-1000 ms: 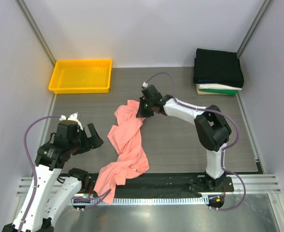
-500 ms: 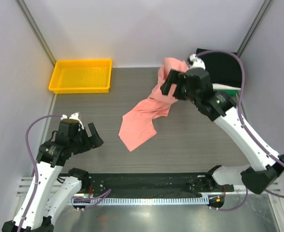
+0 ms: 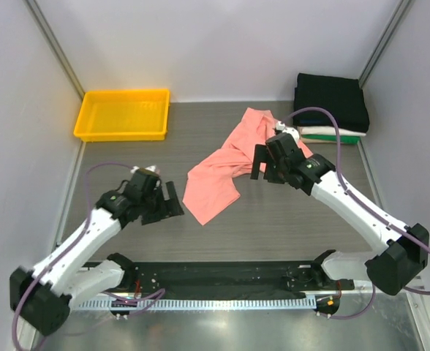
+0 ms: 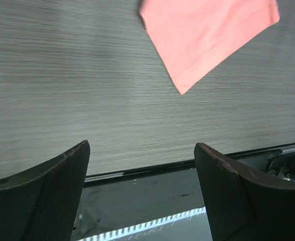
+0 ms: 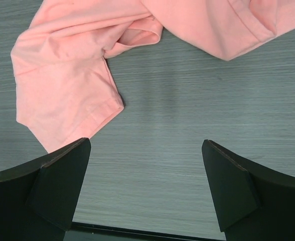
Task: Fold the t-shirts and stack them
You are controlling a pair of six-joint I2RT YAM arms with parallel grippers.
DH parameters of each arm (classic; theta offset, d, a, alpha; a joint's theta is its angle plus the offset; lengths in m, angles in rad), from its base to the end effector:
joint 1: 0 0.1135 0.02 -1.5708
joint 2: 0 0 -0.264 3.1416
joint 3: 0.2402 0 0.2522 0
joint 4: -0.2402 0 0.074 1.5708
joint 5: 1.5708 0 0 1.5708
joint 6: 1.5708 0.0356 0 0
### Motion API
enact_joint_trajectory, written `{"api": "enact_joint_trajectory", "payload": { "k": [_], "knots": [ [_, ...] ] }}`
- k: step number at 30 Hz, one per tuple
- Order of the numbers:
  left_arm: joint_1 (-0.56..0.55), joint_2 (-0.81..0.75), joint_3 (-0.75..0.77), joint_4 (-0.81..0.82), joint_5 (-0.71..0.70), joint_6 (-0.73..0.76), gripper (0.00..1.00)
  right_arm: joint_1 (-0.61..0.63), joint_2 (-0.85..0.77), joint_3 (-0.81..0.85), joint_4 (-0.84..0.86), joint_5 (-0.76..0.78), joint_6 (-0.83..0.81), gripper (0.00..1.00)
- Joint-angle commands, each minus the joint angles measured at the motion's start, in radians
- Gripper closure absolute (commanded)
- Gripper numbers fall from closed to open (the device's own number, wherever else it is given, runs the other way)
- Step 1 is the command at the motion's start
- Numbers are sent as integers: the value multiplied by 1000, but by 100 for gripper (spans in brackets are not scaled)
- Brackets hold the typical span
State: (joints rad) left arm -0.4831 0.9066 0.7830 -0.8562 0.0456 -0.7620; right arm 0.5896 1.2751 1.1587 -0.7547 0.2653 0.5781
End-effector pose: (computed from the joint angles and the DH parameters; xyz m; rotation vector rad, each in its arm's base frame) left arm 0.1487 -0.0798 0.2597 -0.3488 2.6168 -0.5175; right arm 0.2239 0.1385 0.3143 0.1035 2.4104 0.2164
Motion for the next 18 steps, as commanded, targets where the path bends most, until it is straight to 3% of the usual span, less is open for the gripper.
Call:
{"api": "enact_joint_trajectory", "payload": {
  "k": [1,4,6,13,16,18],
  "knots": [
    [-110,182,-18,288,-12,-100,14,-11,-51,-23,41,60,-6,0],
    [-213,363,39,350,-38,-112,11,-108,-71,-76,55,43,-21,0],
    [-271,446,70,362,-99,-117,9,-234,-79,-137,87,-52,-41,0],
    [-324,689,133,405,-145,-163,11,-445,-66,-198,159,-170,-69,0],
    [-328,755,136,453,-141,-174,23,-549,-40,-221,204,-204,-60,0],
    [-330,790,147,471,-154,-171,40,-577,4,-221,233,-244,-55,0]
  ]
}}
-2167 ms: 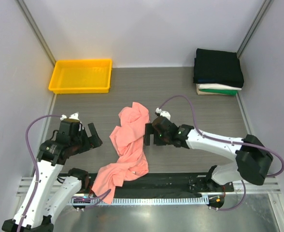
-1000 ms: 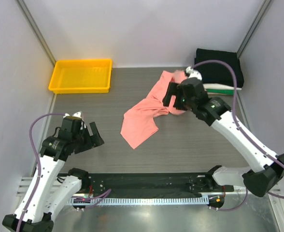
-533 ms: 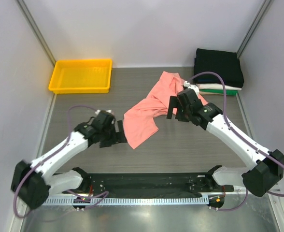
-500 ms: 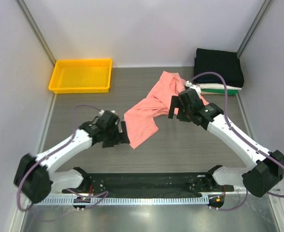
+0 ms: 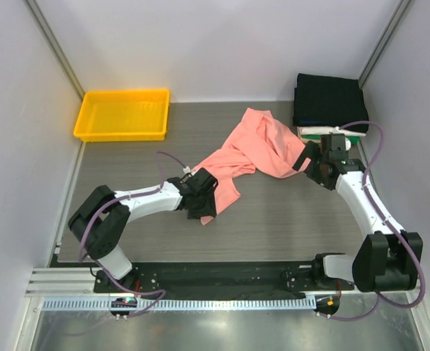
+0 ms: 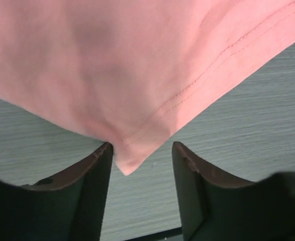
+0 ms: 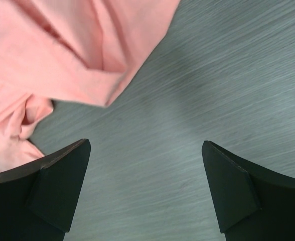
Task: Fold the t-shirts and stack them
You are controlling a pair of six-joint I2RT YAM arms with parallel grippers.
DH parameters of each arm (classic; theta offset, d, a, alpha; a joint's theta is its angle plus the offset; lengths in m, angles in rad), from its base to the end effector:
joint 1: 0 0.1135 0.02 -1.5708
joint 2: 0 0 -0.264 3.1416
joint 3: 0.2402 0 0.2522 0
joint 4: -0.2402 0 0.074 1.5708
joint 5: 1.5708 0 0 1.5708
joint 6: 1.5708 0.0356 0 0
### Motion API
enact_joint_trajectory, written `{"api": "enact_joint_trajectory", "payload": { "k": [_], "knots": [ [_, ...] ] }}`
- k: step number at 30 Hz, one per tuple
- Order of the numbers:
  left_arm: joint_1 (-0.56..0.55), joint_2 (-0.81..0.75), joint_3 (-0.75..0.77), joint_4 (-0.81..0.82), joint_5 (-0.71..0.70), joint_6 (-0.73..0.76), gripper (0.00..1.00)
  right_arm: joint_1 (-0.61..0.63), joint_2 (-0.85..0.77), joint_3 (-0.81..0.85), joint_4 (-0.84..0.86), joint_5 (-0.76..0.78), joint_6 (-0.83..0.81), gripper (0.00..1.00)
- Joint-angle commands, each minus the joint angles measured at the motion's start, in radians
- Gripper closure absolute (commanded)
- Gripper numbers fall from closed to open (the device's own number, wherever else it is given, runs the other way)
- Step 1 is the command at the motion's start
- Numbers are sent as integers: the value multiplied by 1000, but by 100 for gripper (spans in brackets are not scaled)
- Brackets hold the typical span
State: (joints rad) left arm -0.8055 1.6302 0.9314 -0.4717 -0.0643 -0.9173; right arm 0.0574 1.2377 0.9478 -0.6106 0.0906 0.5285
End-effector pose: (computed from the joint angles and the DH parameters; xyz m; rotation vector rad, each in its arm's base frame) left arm 0.2126 -0.2180 0.1645 -0.1752 2.8035 -0.3735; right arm 0.2533 0.0113 0.2647 0.6147 2.3938 0.1413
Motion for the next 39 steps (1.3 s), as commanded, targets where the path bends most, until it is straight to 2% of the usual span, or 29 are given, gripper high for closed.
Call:
{"api": "enact_joint_trajectory", "payload": {
  "k": [1,2,3,4,7,13,16,23,25,27,28,29,31,32,35,39],
  "knots": [
    [-8,71,1,85,-57,-12,51,-100,57,-11,103,-77,-4,0],
    [-4,68,3,87,-66,-8,78,-108,74,-7,118,-118,2,1],
    [-6,57,7,67,-80,1,93,-113,113,-4,144,-129,4,0],
    [-4,39,9,47,-130,1,100,-113,138,11,158,-135,2,0],
    [17,-84,-11,-40,-239,11,100,-113,261,63,192,-164,-7,2],
    [123,-430,-109,-149,-298,50,100,-125,425,149,247,-227,-5,5],
    [147,-480,-123,-188,-293,67,100,-113,463,169,288,-282,24,7],
    [169,-469,-141,-163,-253,84,100,-57,566,204,370,-322,62,8],
    [177,-471,-134,-157,-244,89,100,-18,597,230,374,-330,61,13],
    [186,-481,-115,-168,-241,101,100,-13,637,243,387,-357,60,27],
    [198,-487,-103,-177,-236,107,100,-14,644,243,396,-371,59,39],
    [207,-501,-92,-191,-236,112,100,-16,651,241,409,-382,60,63],
    [233,-518,-46,-215,-241,139,100,-14,637,238,410,-407,64,83],
    [244,-536,-28,-252,-244,155,100,-14,622,233,411,-413,68,98],
    [270,-564,93,-345,-290,208,100,-14,508,227,373,-411,77,99],
    [285,-621,378,-488,-394,299,100,-18,269,333,214,-344,77,99]
  ]
}}
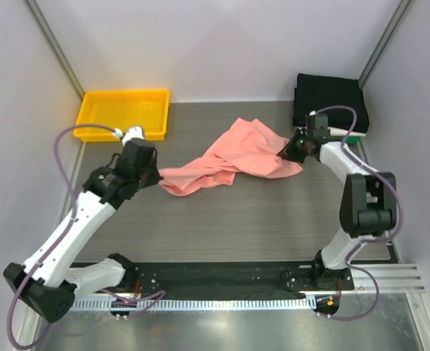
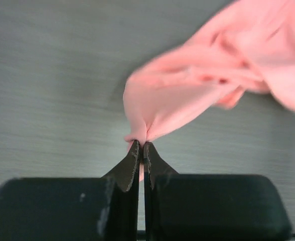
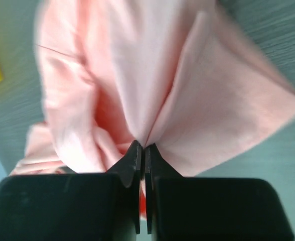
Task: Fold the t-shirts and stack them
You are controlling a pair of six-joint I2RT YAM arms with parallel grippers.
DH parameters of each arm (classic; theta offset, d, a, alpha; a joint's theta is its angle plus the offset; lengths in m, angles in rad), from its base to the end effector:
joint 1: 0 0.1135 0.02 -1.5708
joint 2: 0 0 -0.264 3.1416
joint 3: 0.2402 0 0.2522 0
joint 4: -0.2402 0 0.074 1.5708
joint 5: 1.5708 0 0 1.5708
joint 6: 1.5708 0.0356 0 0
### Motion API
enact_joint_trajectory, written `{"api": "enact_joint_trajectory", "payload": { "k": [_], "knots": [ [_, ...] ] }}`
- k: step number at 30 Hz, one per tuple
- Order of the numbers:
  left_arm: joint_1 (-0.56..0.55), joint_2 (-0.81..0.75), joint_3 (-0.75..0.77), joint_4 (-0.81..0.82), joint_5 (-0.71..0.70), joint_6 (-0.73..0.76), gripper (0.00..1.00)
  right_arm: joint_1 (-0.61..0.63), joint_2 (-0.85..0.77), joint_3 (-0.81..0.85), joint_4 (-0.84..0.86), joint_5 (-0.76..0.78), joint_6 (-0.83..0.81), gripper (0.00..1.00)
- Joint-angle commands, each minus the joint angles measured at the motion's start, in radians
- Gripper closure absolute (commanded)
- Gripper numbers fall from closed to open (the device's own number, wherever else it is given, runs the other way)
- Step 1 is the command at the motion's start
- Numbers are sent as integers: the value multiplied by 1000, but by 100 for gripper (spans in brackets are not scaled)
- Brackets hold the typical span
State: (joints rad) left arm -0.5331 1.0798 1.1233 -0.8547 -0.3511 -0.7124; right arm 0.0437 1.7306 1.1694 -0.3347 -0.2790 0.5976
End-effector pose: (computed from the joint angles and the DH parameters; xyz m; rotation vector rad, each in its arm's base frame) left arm 0.1885 -0.0970 0.3390 -0.3718 2.2989 -0.2062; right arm 0.3682 0.0259 0.2101 0.5693 2.4564 0.6141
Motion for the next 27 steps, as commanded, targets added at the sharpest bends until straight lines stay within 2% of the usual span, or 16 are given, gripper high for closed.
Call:
{"api": "enact_joint_trajectory", "payload": {
  "k": [1,3,7,12,14,15,16,17,22,25,27],
  "knots": [
    [16,-75,225,-142,-126,106,100,-4,-250,136,-122,37,7,99],
    [21,-75,338,-191,-150,140,100,-13,-304,219,-208,67,-1,99],
    [28,-54,488,-244,-215,197,100,-24,-309,358,-329,127,-22,99],
    [68,0,546,-262,-218,249,100,-30,-197,426,-415,140,-51,99],
    [85,22,508,-267,-194,255,100,-30,-139,379,-422,91,-65,57],
    [88,22,485,-258,-172,255,100,-30,-128,357,-422,89,-77,21],
    [91,22,454,-250,-158,257,100,-30,-125,333,-417,95,-84,5],
    [99,14,393,-242,-149,254,100,-31,-137,279,-411,137,-91,0],
    [104,-3,176,-179,-43,223,100,-31,-265,129,-383,215,-119,0],
    [104,-12,35,-139,-11,205,100,-28,-423,-41,-343,202,-99,0],
    [105,-20,-8,-113,-6,199,100,27,-492,-189,-317,199,-64,0]
  ]
}}
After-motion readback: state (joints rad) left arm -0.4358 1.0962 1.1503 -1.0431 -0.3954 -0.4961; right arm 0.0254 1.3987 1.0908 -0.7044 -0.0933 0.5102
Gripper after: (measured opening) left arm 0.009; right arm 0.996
